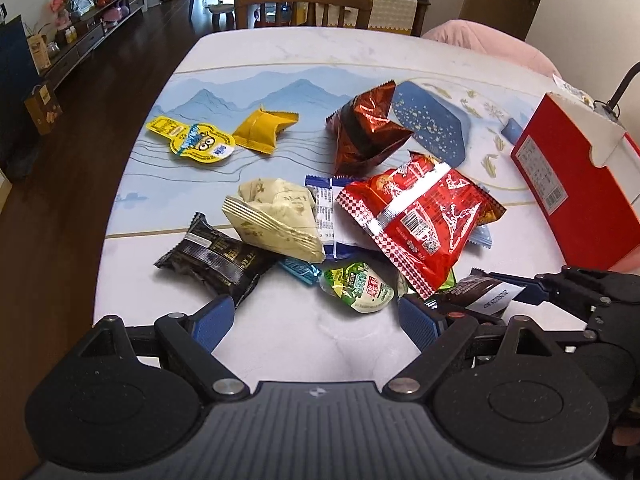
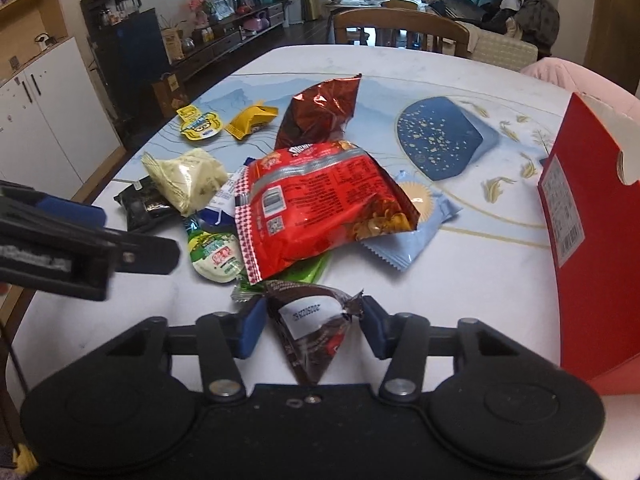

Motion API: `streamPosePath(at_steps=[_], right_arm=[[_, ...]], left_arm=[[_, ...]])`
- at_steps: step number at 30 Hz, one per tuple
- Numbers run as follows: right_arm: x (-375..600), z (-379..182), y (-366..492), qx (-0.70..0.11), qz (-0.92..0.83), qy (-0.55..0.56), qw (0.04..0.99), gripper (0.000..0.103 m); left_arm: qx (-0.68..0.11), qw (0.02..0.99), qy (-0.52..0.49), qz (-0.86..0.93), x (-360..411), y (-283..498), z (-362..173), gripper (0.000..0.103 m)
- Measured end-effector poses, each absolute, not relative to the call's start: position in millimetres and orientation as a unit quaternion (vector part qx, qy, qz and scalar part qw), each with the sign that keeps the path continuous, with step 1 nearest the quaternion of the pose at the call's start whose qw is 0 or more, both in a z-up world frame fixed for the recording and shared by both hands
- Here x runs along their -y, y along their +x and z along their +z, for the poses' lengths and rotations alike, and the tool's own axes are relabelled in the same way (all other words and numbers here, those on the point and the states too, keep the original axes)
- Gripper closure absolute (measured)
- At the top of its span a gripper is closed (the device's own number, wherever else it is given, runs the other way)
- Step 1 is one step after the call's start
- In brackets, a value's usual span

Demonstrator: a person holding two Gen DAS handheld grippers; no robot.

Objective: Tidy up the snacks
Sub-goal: 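Grasp the green candy with the left gripper while the right gripper grasps the dark triangular packet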

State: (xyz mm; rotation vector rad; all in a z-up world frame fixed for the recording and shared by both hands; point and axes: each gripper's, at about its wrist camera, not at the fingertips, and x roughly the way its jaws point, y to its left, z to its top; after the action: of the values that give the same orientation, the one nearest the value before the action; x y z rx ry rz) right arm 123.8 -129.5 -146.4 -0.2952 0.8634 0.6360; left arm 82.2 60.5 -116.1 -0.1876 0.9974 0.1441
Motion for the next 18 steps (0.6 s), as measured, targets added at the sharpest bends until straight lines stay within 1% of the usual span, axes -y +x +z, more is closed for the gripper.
streamPosePath(at_steps=[3,5,9,11,18], right_arm=[[131,-145,121,-0.406,0.306,-0.144,0.849,0.060],[133,-144,120,-0.405,0.306,-0.145,0.849,0.061],[142,-141,119,-0.407,0.304,-0.138,0.850,0.062],[147,-140,119,-0.408,0.303,-0.136,0.850,0.062],[159,-136,113,-0.406,0.306,-0.137,0.850,0.062]], left_arm=[[-0.481,0.868,-0.098,0.072,-61,88,-120,0.016],[-0.487,0.863,-0.108,0.075,-63,93,-124,0.024],[-0.499,0.853,-0.127,0.086,-65,104,-133,0.029],[-0.504,0.849,-0.132,0.086,-64,109,-137,0.036],[-0.511,0.846,-0.124,0.088,-52,123,-146,0.042]])
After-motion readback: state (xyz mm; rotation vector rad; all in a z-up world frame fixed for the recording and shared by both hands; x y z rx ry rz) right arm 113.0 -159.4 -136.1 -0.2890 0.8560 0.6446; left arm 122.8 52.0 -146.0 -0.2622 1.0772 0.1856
